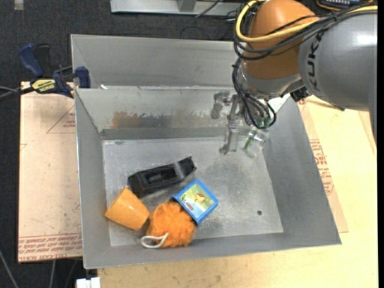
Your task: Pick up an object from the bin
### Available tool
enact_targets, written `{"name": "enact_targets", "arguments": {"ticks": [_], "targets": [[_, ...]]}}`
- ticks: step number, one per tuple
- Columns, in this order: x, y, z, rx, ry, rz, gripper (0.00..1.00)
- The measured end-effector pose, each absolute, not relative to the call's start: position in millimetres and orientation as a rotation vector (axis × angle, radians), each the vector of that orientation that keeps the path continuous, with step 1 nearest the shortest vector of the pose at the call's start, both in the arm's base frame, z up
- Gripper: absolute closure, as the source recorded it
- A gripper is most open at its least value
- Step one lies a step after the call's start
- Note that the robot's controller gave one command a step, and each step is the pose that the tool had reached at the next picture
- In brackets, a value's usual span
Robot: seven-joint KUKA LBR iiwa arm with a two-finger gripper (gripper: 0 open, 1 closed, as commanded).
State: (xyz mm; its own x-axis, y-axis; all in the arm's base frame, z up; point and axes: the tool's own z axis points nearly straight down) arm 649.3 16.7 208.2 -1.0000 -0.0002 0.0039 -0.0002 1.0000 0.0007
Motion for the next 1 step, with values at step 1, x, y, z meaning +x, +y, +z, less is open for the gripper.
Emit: {"name": "enact_targets", "arguments": {"ticks": [1], "targets": [[649.9,16.7,213.2,0.000,-3.143,-0.001,0.00]]}}
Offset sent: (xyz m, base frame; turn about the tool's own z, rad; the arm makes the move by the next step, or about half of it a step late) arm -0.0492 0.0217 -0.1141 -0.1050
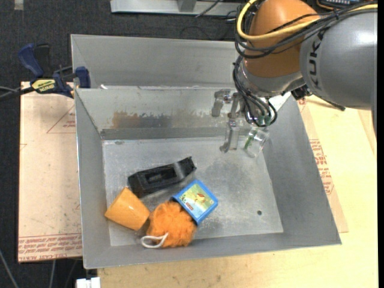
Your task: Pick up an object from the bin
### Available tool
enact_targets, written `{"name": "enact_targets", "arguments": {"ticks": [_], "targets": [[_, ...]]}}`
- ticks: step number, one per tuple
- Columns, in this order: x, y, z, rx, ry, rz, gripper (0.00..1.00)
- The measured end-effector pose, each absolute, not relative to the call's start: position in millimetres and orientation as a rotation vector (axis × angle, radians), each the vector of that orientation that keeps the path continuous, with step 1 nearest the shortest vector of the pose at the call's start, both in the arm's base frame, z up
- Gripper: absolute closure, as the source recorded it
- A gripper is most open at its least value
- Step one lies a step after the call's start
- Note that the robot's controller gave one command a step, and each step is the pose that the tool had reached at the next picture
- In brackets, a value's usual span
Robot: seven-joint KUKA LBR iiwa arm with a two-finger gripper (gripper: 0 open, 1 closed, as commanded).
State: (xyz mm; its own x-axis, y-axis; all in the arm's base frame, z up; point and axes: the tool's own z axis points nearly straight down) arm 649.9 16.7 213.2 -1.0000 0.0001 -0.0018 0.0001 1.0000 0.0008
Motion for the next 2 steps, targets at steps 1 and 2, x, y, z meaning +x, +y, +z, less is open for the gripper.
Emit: {"name": "enact_targets", "arguments": {"ticks": [1,2], "targets": [[631.2,25.0,167.1,-0.064,3.134,0.001,0.00],[624.2,45.9,114.0,-0.076,3.134,0.002,0.00]]}}
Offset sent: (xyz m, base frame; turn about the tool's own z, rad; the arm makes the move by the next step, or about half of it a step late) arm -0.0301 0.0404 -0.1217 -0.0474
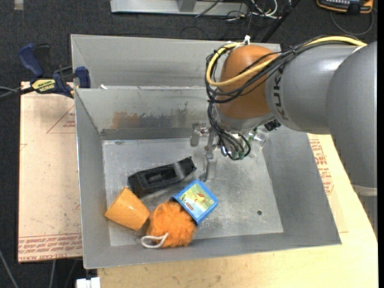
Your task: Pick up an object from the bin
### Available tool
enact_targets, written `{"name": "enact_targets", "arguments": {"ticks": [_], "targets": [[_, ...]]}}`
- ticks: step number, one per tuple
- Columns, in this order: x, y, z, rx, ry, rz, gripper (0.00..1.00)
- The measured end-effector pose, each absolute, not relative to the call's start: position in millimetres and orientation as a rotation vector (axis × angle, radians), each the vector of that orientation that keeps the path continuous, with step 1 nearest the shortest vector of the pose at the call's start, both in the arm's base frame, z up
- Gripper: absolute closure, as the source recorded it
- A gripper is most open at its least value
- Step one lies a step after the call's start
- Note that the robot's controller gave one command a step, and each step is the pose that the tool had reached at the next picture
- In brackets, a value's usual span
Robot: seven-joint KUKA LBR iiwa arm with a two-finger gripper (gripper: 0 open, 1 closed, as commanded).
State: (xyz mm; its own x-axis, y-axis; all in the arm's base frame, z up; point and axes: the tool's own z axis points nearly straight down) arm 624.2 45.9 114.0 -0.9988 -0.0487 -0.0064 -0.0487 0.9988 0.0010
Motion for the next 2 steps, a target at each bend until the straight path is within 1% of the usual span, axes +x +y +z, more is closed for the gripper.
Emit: {"name": "enact_targets", "arguments": {"ticks": [1,2], "targets": [[577.1,73.2,115.3,-0.207,3.140,-0.003,0.00],[563.4,93.3,135.8,-0.248,3.115,0.001,0.00]]}}
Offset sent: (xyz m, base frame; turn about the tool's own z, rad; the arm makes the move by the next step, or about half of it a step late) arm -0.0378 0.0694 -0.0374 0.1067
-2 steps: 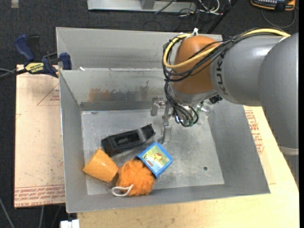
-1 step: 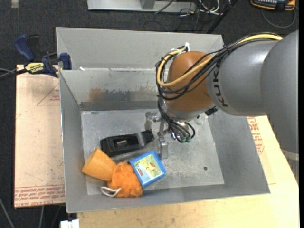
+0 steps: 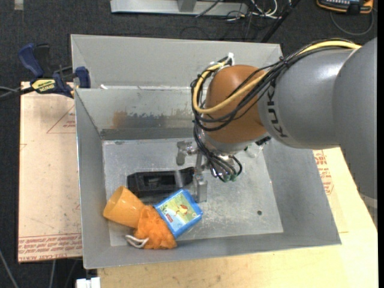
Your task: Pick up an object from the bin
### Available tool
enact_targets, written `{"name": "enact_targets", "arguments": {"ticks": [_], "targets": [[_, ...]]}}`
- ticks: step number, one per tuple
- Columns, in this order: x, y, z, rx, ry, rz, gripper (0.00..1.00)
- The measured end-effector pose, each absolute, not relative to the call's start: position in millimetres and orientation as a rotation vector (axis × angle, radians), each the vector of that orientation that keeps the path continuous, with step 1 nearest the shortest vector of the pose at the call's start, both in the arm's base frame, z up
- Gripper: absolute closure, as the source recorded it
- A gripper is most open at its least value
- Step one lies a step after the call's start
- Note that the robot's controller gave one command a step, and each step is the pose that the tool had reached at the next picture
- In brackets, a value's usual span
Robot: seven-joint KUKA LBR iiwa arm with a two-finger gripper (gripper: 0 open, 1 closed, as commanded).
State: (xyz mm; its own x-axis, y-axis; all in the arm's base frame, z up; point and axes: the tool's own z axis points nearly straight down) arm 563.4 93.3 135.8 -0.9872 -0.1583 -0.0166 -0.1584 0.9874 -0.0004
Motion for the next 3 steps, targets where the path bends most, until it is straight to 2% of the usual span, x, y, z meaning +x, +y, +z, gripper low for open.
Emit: {"name": "enact_targets", "arguments": {"ticks": [1,2,3], "targets": [[565.3,119.4,105.8,-0.086,3.137,-0.001,0.00],[532.7,161.5,72.0,-0.780,3.012,-0.001,1.00],[532.7,161.4,72.0,-0.779,3.012,-0.001,1.00]]}}
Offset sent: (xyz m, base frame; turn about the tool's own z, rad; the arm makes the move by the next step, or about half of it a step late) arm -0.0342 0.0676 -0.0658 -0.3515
